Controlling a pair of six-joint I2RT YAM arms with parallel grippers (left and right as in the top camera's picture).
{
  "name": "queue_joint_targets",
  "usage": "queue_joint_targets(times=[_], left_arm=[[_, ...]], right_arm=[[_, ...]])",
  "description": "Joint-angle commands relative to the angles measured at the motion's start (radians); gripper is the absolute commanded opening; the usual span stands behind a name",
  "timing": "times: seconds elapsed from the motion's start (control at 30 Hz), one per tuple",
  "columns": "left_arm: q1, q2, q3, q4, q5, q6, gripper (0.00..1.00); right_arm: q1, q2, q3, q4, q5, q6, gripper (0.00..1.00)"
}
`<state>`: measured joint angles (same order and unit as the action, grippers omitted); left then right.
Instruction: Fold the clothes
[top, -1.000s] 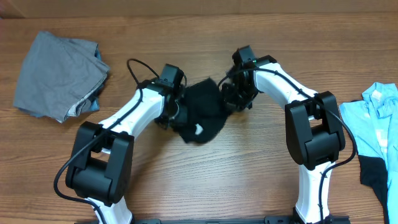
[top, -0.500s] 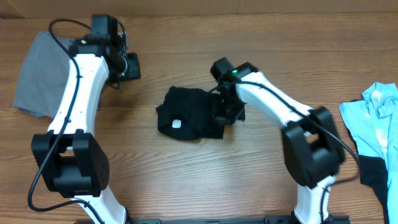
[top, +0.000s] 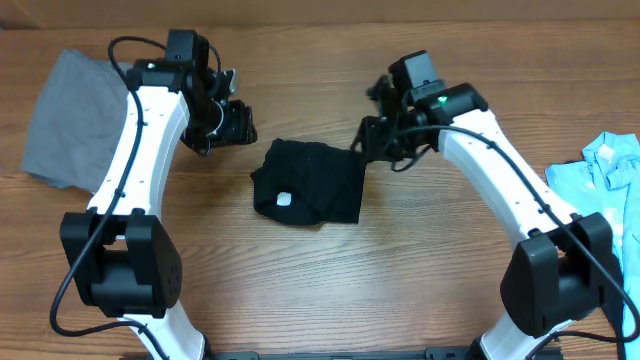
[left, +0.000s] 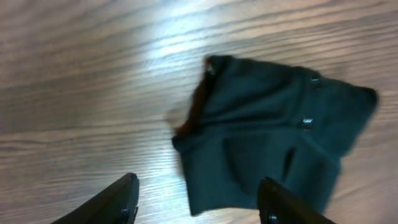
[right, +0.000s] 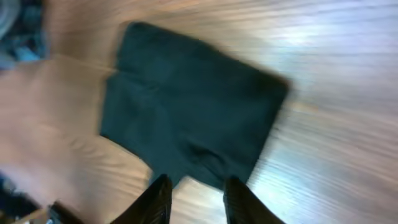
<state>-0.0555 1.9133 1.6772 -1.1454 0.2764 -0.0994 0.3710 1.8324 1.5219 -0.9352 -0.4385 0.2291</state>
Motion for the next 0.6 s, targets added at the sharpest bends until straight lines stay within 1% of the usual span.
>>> queue_joint_targets(times=[0.0,0.07,0.13,0.23,0.27,0.3,0.33,0.4,0.47,0.5,0.57], left_arm=[[0.023,0.0,-0.119,0.055,-0.016,-0.021,0.66],[0.029,0.0,-0.182,0.113,-0.007,-0.02,0.7],[0.032,0.0,-0.233,0.167,0.024,0.002,0.75],[0.034,0.0,-0.289,0.225,0.066,0.018,0.81],[0.034,0.0,-0.317,0.251,0.072,0.018,0.85],[0.035,0.0,-0.327,0.259,0.072,0.018,0.87],[0.037,0.0,-0.346,0.272,0.072,0.018,0.89],[0.037,0.0,-0.358,0.275,0.072,0.018,0.9],[0.037,0.0,-0.371,0.287,0.084,0.018,0.92],[0.037,0.0,-0.378,0.298,0.097,0.018,0.95],[0.037,0.0,-0.398,0.332,0.134,0.026,0.96]], right_arm=[[0.081,0.014,-0.091,0.127,-0.091,0.014,0.26],[0.108,0.02,-0.164,0.221,-0.043,0.085,0.25],[0.12,0.032,-0.229,0.285,0.019,0.162,0.21],[0.12,0.066,-0.344,0.39,0.051,0.302,0.21],[0.108,0.09,-0.39,0.418,0.057,0.369,0.19],[0.096,0.105,-0.411,0.417,0.066,0.41,0.15],[0.073,0.125,-0.441,0.399,0.089,0.481,0.11],[0.051,0.127,-0.463,0.396,0.089,0.519,0.12],[0.036,0.127,-0.463,0.391,0.079,0.524,0.12],[0.033,0.127,-0.463,0.391,0.079,0.524,0.12],[0.032,0.127,-0.463,0.391,0.079,0.524,0.12]])
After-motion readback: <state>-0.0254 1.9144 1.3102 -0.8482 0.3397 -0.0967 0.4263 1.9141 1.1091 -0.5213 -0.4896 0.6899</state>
